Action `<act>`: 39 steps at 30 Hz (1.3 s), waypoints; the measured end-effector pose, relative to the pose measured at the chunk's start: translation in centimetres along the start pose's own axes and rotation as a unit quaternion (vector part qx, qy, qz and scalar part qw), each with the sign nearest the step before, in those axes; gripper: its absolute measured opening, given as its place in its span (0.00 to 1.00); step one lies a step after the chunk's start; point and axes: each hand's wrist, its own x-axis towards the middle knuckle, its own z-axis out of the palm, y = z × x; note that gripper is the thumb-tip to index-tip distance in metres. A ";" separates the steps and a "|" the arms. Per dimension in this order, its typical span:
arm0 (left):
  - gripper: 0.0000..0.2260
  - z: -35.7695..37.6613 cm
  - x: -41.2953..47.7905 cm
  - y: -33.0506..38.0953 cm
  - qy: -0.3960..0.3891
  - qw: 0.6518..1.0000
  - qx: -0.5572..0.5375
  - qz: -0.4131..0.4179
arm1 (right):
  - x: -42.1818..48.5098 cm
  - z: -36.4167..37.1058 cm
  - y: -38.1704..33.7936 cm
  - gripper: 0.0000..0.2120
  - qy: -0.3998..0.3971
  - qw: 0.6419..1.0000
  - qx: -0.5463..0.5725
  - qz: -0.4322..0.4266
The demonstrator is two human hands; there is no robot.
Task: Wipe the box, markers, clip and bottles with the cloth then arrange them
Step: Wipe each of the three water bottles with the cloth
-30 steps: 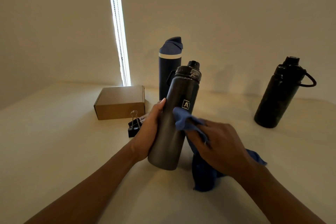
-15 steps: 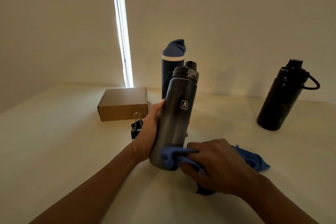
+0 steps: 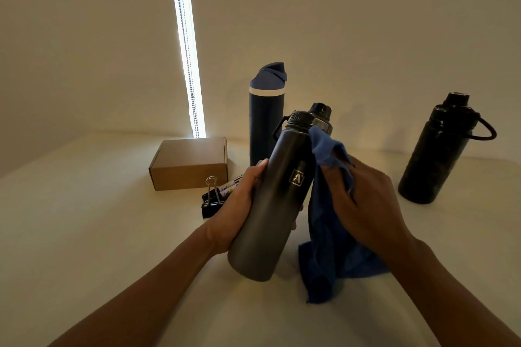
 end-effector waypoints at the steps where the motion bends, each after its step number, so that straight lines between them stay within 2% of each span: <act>1: 0.34 -0.1 0.0 -0.1 0.006 1.000 0.006 0.006 | -0.4 -0.1 -0.5 0.30 -0.007 1.000 -0.002 -0.028; 4: 0.41 -0.7 0.2 -0.5 0.039 0.997 0.038 0.046 | -2.1 0.2 -1.7 0.11 -0.068 0.985 -0.054 -0.150; 6: 0.41 -0.6 0.0 -0.4 0.048 0.995 0.050 0.076 | -2.6 0.2 -1.5 0.11 -0.099 0.971 -0.071 -0.205; 7: 0.39 -0.5 0.0 -0.5 0.037 0.995 0.046 0.079 | -2.6 0.3 -0.7 0.12 -0.085 0.968 -0.087 -0.219; 10: 0.35 0.2 -0.1 -0.1 0.024 0.999 0.019 0.045 | -1.9 -0.2 0.4 0.23 -0.100 0.987 -0.073 -0.106; 11: 0.34 0.4 -0.2 0.0 0.021 0.999 0.016 0.035 | -1.5 -0.2 0.9 0.27 -0.089 0.990 -0.089 -0.068; 12: 0.33 0.3 -0.1 -0.1 0.017 0.999 0.016 0.023 | -1.0 -0.4 1.0 0.28 -0.064 0.993 -0.088 -0.052; 14: 0.35 0.2 0.1 -0.2 0.013 1.000 0.018 0.005 | -0.1 -0.6 0.6 0.21 0.005 0.997 -0.064 -0.046; 15: 0.36 0.2 0.1 -0.2 0.014 1.000 0.021 0.004 | 0.2 -0.6 0.3 0.17 0.014 0.998 -0.054 -0.029; 19: 0.35 0.0 0.5 -0.4 0.035 0.999 0.039 0.014 | 0.1 -0.1 0.7 0.07 -0.069 0.995 0.010 0.074; 21: 0.33 -0.3 0.6 -0.7 0.056 0.997 0.041 0.019 | -0.6 -0.5 -0.1 0.06 -0.065 0.997 0.027 0.042; 22: 0.32 -0.1 0.5 -0.6 0.061 0.997 0.039 0.026 | -0.9 -0.8 -0.7 0.08 -0.076 0.997 0.023 0.016; 24: 0.27 0.2 0.5 -0.6 0.061 0.996 0.039 0.045 | -1.9 -0.7 -1.5 0.16 -0.131 0.990 0.008 -0.043; 27: 0.19 0.7 0.2 -0.4 0.090 0.994 0.007 0.063 | -3.0 -0.2 -2.6 0.20 -0.219 0.973 -0.003 -0.078; 29: 0.27 0.6 0.1 -0.3 0.108 0.993 -0.014 0.040 | -3.5 0.1 -3.2 0.28 -0.278 0.956 -0.017 -0.095; 31: 0.31 0.6 -0.1 -0.3 0.099 0.994 -0.026 0.038 | -3.9 0.3 -3.7 0.25 -0.316 0.937 -0.040 -0.145; 34: 0.30 0.2 -0.2 -0.1 0.091 0.994 -0.034 0.052 | -4.3 0.8 -4.6 0.17 -0.345 0.917 -0.048 -0.193; 36: 0.30 0.1 -0.3 0.0 0.093 0.994 -0.030 0.057 | -4.4 0.9 -5.0 0.17 -0.363 0.909 -0.053 -0.199; 39: 0.27 0.0 -0.4 0.2 0.102 0.993 -0.012 0.061 | -4.1 0.4 -4.7 0.20 -0.343 0.924 -0.054 -0.157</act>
